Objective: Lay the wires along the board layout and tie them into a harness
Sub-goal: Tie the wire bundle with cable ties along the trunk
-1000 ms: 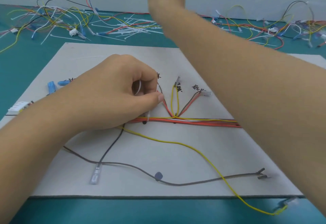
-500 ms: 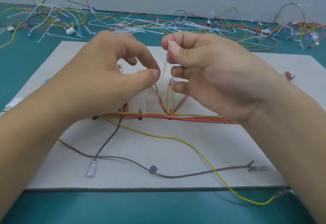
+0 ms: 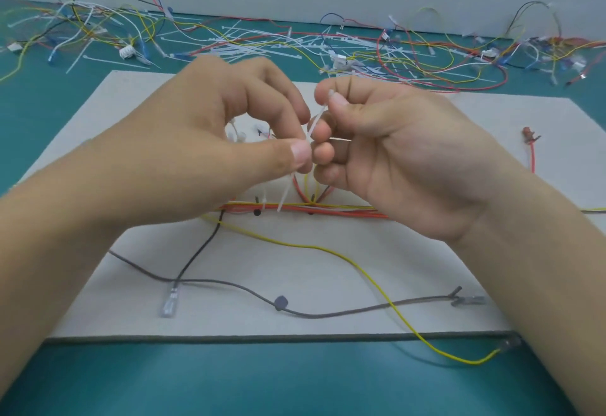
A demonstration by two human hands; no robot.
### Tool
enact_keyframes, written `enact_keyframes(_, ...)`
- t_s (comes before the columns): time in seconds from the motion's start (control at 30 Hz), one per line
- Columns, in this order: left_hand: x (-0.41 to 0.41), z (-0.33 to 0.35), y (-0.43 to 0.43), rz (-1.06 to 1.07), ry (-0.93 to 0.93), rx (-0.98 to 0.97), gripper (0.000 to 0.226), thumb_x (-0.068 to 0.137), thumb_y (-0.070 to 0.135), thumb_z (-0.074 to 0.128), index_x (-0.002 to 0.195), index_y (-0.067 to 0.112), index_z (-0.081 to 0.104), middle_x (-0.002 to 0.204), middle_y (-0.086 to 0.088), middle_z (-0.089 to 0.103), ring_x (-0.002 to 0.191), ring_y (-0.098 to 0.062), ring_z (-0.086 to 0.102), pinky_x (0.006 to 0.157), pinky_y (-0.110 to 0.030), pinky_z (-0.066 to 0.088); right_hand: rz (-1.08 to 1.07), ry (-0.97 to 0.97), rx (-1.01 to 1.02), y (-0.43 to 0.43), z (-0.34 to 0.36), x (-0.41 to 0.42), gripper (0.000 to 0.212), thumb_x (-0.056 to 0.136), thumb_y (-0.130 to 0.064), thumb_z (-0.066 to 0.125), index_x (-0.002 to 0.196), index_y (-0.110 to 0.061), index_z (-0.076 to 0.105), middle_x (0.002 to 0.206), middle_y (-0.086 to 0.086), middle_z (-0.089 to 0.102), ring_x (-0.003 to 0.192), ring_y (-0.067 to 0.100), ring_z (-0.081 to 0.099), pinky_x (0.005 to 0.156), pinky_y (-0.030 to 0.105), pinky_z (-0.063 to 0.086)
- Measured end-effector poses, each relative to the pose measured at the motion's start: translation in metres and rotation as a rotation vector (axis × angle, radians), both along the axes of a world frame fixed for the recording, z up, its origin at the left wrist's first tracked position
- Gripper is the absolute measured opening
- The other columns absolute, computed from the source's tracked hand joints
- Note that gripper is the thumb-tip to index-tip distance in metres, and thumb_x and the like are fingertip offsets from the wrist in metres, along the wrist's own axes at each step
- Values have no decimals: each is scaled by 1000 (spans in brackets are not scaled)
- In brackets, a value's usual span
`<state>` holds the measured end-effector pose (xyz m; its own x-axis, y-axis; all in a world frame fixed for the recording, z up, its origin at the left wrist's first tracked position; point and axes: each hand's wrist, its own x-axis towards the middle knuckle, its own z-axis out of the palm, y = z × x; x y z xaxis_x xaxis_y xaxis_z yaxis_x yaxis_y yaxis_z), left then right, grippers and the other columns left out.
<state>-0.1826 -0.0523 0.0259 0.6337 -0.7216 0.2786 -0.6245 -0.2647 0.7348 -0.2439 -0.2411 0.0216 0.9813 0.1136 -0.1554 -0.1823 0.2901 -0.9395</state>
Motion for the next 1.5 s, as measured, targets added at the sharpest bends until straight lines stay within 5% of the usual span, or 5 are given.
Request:
enact_keyframes(0.1,2,-7,-1,6,19,28,12,82,38,72,76,32,80,105,12,65,107,-14,64,95,-40,48,-10,-5,-29,-4,1,1,21,104,-8,43,96,-11,62,72,3,61,62,16,57,59,27,46)
enact_keyframes(0.4,1,-8,-5,67,7,77,14,82,44,70,73,36,78,105,14,66,104,-2,62,81,-8,37,-7,-65,-300,-21,7,3,15,86,-5,60,86,-13,73,90,-3,73,65,16,65,62,29,46)
enact_keyframes(0.93,1,-9,-6,87,29,78,17,78,46,74,71,30,76,102,16,67,96,2,63,76,-2,34,-22,-108,-344,-23,9,2,14,94,-4,61,94,-12,73,82,3,72,66,18,65,63,26,51)
enact_keyframes(1.5,0,-13,-8,89,41,100,19,76,49,73,68,32,77,103,21,65,94,3,62,77,-18,38,-30,-152,-463,-29,8,2,9,92,-11,69,90,-16,77,81,2,72,65,14,64,61,25,49)
